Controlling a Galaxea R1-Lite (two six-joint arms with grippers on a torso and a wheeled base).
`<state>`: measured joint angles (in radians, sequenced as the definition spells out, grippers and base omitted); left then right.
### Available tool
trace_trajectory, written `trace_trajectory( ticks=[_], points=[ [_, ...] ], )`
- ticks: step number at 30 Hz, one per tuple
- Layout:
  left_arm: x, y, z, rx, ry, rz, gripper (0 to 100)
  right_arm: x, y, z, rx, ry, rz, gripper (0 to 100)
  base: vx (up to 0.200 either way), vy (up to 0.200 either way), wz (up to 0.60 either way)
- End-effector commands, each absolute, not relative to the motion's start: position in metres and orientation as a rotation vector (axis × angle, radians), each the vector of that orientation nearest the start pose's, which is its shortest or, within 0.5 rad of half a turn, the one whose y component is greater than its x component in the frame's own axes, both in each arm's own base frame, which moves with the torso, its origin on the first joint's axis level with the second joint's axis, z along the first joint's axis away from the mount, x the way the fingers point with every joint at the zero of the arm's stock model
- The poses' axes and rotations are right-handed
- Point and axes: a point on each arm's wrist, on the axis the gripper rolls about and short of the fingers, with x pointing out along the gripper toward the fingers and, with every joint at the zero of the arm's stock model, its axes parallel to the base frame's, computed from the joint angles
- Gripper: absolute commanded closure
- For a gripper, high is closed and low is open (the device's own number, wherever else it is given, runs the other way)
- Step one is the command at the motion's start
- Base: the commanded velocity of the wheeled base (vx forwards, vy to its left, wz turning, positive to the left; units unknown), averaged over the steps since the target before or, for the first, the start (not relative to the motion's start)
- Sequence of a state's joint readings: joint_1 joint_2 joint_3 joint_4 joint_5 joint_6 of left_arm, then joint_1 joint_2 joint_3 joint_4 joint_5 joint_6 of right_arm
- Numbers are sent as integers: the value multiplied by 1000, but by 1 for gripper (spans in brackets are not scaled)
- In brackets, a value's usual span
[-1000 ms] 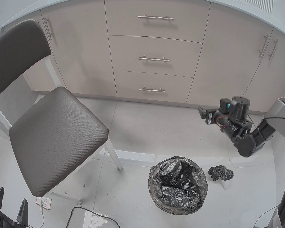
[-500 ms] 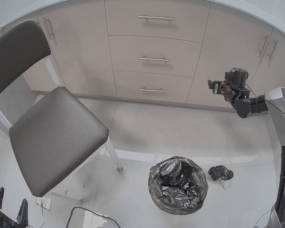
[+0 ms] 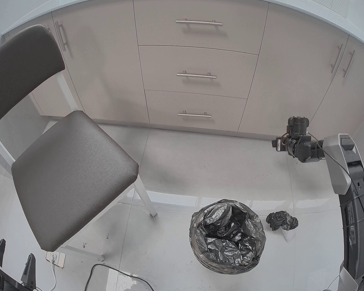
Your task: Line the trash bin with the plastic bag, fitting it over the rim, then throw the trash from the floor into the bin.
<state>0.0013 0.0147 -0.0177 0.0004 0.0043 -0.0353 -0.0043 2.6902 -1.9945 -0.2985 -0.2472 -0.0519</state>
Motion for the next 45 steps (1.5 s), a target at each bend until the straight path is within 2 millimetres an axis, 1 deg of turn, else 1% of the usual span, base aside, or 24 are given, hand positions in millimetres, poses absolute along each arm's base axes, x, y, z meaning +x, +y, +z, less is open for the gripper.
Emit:
trace_trajectory(
  ticks=[1, 2, 3, 4, 5, 6, 8, 9, 10, 13, 14, 17, 34, 37, 45],
  points=[
    [-23, 0, 76, -35, -2, 5, 0, 545, -11, -32, -160, 568, -224, 0, 0, 0, 0],
    [-23, 0, 76, -35, -2, 6, 0, 543, -11, -47, -181, 615, -216, 0, 0, 0, 0],
    [-23, 0, 76, -35, -2, 6, 0, 543, -11, -47, -181, 615, -216, 0, 0, 0, 0],
    [-23, 0, 76, -35, -2, 6, 0, 537, -10, -77, -216, 718, -195, 0, 0, 0, 0],
    [-23, 0, 76, -35, 0, 6, 0, 536, -10, -82, -221, 735, -193, 0, 0, 0, 0],
    [-23, 0, 76, -35, 0, 5, 0, 529, -10, -103, -240, 812, -180, 0, 0, 0, 0],
    [-23, 0, 76, -35, 0, 6, 0, 517, -9, -135, -272, 941, -155, 0, 0, 0, 0],
    [-23, 0, 76, -35, -2, 6, 0, 516, -9, -139, -278, 958, -151, 0, 0, 0, 0],
    [-23, 0, 76, -35, -2, 6, 0, 504, -10, -166, -306, 1065, -127, 0, 0, 0, 0],
    [-23, 0, 76, -35, -2, 6, 0, 484, -14, -200, -352, 1224, -83, 0, 0, 0, 0],
    [-23, 0, 76, -35, -2, 6, 0, 479, -15, -205, -366, 1263, -69, 0, 0, 0, 0],
    [-23, 0, 76, -35, -2, 5, 0, 475, -16, -206, -379, 1301, -52, 0, 0, 0, 0],
    [-23, 0, 76, -37, -3, 6, 0, 476, -20, -206, -394, 1294, -49, 0, 0, 0, 0],
    [-23, 0, 76, -37, -2, 6, 0, 476, -26, -206, -387, 1298, -60, 0, 0, 0, 0],
    [-23, 0, 76, -35, -3, 6, 0, 476, -28, -206, -381, 1299, -64, 0, 0, 0, 0]
  ],
)
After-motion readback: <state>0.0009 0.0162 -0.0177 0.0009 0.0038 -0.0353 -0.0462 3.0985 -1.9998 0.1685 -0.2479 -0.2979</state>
